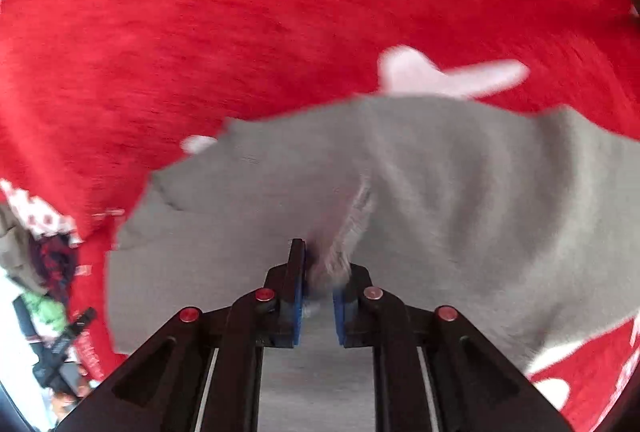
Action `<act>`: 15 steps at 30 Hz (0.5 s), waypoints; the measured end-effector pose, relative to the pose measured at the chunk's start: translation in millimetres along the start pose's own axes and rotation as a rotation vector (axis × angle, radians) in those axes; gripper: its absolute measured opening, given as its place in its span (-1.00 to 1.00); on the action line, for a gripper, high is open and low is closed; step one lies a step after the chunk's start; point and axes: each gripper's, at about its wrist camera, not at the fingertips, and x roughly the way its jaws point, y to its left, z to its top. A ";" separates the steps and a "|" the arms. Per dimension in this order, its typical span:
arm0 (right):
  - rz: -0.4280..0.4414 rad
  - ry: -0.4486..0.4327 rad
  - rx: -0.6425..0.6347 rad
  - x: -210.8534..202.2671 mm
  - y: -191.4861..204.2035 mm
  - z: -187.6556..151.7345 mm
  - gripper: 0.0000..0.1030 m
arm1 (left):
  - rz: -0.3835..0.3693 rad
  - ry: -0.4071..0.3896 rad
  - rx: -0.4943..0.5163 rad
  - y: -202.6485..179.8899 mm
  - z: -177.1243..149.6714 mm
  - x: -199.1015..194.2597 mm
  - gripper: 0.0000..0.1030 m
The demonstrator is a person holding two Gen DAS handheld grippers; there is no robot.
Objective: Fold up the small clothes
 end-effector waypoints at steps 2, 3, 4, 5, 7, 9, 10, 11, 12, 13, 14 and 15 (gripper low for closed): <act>-0.012 0.003 0.029 -0.8 -13.5 -3.5 -0.60 | -0.005 0.008 0.009 -1.0 8.1 7.7 0.99; 0.001 0.002 0.054 -2.4 -20.3 -6.3 -0.60 | -0.010 0.015 0.009 -1.2 11.3 11.4 0.99; 0.021 0.001 0.074 -4.4 -24.4 -7.4 -0.59 | -0.018 0.031 0.006 -1.0 16.8 18.3 0.99; 0.040 0.000 0.087 -8.5 -29.2 -8.5 -0.47 | -0.022 0.043 0.001 -1.1 21.1 23.7 0.99; 0.124 0.006 0.141 -9.1 -34.1 -10.7 -0.01 | -0.031 0.058 -0.007 -1.7 29.8 34.4 0.99; 0.174 0.001 0.182 -6.9 -33.5 -11.5 0.14 | -0.021 0.065 0.004 -5.3 34.8 41.2 0.99; 0.172 0.004 0.201 -4.0 -31.7 -10.5 0.14 | -0.003 0.064 0.018 -8.6 35.4 43.4 0.99; 0.164 0.008 0.207 -3.2 -27.3 -9.5 -0.01 | 0.010 0.062 0.033 -11.4 35.2 44.7 0.99; 0.154 0.010 0.209 -1.5 -22.9 -8.5 -0.90 | 0.022 0.062 0.046 -13.9 34.1 44.8 0.99; 0.160 0.021 0.204 -1.1 -18.1 -7.8 -0.85 | 0.027 0.061 0.058 -16.0 32.5 43.9 0.99; 0.169 0.012 0.203 -2.1 -13.1 -8.9 -0.85 | 0.028 0.057 0.068 -17.3 30.8 42.6 0.99; 0.186 -0.014 0.187 -9.2 -9.0 -10.7 -0.86 | 0.039 0.050 0.084 -18.5 28.9 41.2 0.99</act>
